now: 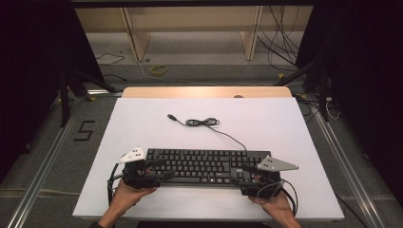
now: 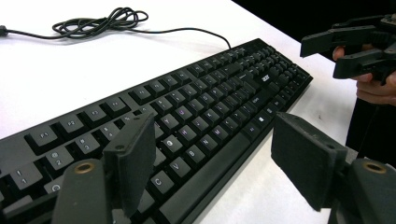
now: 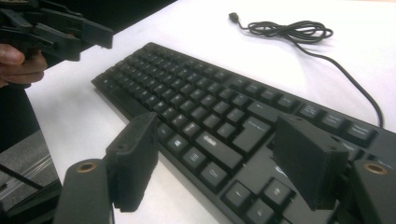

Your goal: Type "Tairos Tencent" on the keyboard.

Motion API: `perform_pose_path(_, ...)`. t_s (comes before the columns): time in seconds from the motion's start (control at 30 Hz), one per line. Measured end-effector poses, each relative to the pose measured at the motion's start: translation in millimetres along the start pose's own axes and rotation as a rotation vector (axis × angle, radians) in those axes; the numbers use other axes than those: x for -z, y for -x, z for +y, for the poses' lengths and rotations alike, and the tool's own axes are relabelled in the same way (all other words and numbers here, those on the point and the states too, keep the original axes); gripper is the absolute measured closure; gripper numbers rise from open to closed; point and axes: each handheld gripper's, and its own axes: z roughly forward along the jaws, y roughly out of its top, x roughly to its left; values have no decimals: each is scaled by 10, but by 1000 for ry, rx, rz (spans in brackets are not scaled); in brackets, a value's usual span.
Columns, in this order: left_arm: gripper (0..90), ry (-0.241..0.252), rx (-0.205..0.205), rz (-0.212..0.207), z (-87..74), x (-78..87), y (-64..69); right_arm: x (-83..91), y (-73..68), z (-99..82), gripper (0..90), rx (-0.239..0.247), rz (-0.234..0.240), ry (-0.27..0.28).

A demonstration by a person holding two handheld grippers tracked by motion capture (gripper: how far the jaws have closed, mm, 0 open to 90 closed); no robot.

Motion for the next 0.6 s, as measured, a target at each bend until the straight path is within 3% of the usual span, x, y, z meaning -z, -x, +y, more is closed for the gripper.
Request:
perform_pose_path(0.33, 275, 13, 6, 4, -103, 58, 34, 147, 40, -122, 320, -10, -25, 16)
perform_pose_path(0.6, 264, 11, -5, 14, -157, 70, 56, 167, 40, -159, 319, -15, -27, 20)
